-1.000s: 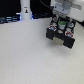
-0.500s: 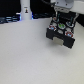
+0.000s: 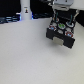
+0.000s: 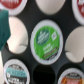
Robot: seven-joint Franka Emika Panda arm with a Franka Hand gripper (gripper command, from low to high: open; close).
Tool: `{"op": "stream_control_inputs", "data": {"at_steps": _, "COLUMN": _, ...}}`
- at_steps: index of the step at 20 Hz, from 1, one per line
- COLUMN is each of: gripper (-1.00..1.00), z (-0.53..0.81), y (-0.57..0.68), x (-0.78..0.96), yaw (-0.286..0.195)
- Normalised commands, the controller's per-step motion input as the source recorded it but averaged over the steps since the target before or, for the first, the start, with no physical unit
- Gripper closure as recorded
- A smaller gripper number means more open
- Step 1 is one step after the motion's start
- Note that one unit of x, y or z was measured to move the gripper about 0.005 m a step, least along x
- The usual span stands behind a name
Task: Open the kcup holder, insert the kcup into the holder, and close the kcup holder
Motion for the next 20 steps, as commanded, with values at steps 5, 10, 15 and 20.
{"op": "stream_control_inputs", "data": {"at_steps": 5, "gripper": -1.0, "z": 0.13, "y": -0.43, "x": 0.69, "yaw": 0.018}}
{"op": "stream_control_inputs", "data": {"at_steps": 10, "gripper": -1.0, "z": 0.01, "y": -0.24, "x": 0.8, "yaw": 0.004}}
{"op": "stream_control_inputs", "data": {"at_steps": 15, "gripper": -1.0, "z": -0.06, "y": -0.06, "x": 0.81, "yaw": 0.025}}
{"op": "stream_control_inputs", "data": {"at_steps": 20, "gripper": -1.0, "z": -0.3, "y": 0.1, "x": 0.42, "yaw": 0.147}}
